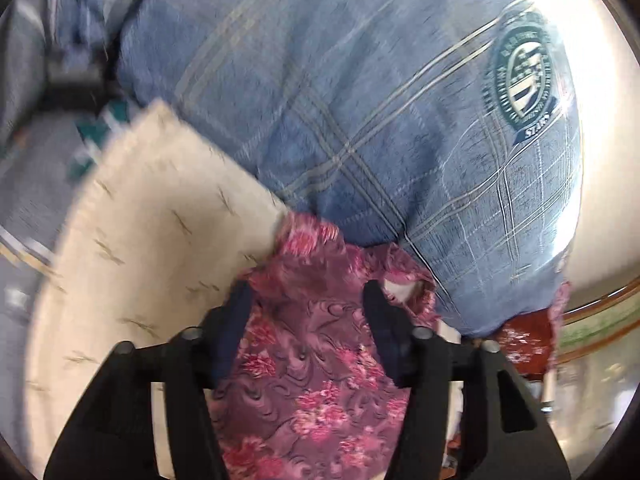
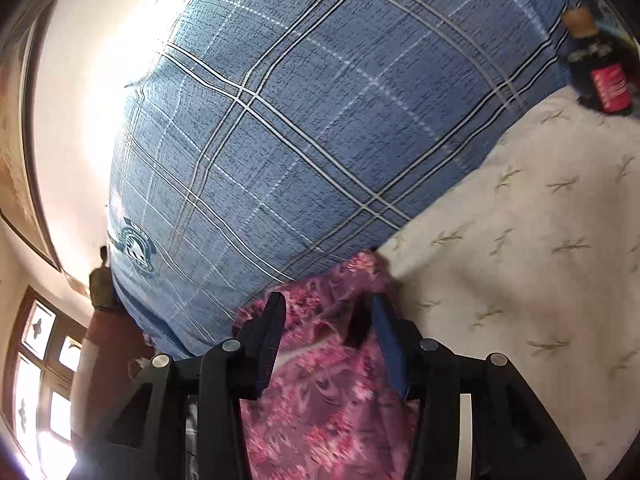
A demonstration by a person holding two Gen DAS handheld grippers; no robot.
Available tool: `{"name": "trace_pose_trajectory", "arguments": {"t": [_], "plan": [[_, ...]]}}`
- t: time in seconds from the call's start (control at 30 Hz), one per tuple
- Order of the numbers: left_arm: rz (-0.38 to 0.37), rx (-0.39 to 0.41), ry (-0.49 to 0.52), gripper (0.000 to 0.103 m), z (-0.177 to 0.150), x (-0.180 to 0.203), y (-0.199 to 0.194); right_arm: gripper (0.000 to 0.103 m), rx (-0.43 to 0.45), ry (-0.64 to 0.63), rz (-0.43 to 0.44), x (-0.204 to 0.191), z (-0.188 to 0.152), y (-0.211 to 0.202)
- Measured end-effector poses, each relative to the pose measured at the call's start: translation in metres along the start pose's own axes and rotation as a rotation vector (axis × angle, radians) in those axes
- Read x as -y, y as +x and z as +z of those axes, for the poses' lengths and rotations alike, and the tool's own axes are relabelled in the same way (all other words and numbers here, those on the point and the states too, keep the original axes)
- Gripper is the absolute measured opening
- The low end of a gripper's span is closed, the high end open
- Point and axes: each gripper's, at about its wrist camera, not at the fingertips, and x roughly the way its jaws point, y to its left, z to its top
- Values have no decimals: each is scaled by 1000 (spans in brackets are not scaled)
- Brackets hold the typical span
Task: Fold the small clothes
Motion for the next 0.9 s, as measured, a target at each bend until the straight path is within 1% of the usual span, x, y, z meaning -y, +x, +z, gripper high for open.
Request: {"name": "trace_pose_trajectory", "arguments": {"t": [0.03,0.07,0.1,0.17,0.2,0.27,0.3,0.4,0.53,0.63,0.7,0.73,0.77,0.8,0.83,0.87,0.9], "plan": [[-10,10,9,58,2,1,-6,48,-11,-5,-28,2,0,-2],[-22,14,19,62,5,1,-10,48,-19,-11,-40,3,-1,-2],[-17,6,37,67,8,1,-11,48,-32,-21,-54,3,-1,0],[40,-17,96,67,8,3,-6,48,-67,-58,-92,4,-3,8],[80,-33,131,67,9,4,-1,48,-84,-79,-109,2,-4,14],[127,-66,162,67,9,1,13,48,-133,-119,-130,0,-5,31],[134,-85,160,67,9,-3,21,48,-146,-132,-136,-1,-7,37],[119,-112,106,67,15,-23,33,48,-184,-185,-160,-5,-8,58],[92,-146,58,67,20,-34,50,48,-206,-240,-195,-10,-5,77],[27,-155,48,67,16,-31,55,48,-183,-243,-166,-15,1,81],[26,-146,62,67,13,-25,58,47,-172,-235,-138,-17,4,83],[39,-135,84,67,11,-19,60,44,-180,-243,-143,-18,4,86],[59,-118,103,66,9,-12,62,33,-193,-254,-145,-19,4,88],[81,-90,135,50,7,-6,61,11,-200,-272,-157,-23,5,91],[103,-65,172,31,6,0,58,7,-206,-291,-164,-25,5,90],[124,-52,192,2,6,4,55,7,-202,-303,-160,-28,5,89],[134,-31,205,3,6,9,51,7,-187,-315,-149,-33,6,84]]}}
